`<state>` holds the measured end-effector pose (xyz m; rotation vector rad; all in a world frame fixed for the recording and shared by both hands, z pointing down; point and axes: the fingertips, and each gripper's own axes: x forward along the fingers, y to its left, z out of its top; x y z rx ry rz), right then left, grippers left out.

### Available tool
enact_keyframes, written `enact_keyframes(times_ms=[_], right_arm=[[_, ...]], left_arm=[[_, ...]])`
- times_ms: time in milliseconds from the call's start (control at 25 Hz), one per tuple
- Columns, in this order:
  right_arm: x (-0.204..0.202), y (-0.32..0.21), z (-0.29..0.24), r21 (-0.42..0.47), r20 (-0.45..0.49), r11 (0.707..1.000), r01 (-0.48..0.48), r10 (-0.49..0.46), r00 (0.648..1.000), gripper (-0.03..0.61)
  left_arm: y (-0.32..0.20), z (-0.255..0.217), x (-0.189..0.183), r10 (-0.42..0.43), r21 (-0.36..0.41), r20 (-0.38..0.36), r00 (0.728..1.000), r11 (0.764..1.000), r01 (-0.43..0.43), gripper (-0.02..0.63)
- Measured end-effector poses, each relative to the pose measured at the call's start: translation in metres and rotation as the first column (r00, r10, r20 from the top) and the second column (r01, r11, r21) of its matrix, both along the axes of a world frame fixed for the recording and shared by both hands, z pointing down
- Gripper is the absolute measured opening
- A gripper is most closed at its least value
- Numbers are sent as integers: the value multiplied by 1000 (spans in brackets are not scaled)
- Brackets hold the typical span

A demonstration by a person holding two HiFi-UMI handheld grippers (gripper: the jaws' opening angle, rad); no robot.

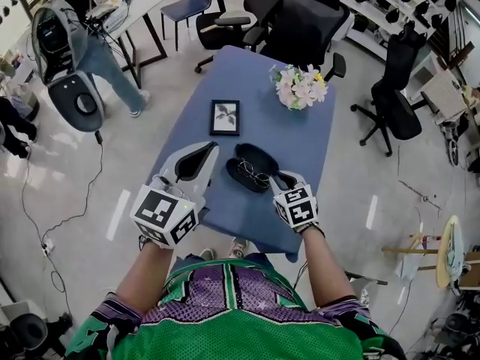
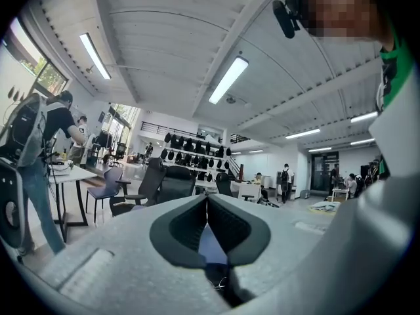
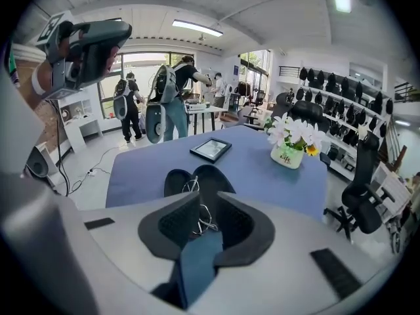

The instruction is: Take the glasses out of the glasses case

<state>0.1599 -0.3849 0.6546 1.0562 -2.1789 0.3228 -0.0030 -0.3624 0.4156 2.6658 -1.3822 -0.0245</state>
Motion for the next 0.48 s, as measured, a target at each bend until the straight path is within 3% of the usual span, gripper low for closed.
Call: enact_keyframes(times_ms=[480], right_arm=[[0, -14, 35, -70, 8, 997, 44, -44, 999, 66]], left_arm=[[-9, 10, -4, -64, -32, 39, 997, 997, 66, 17]])
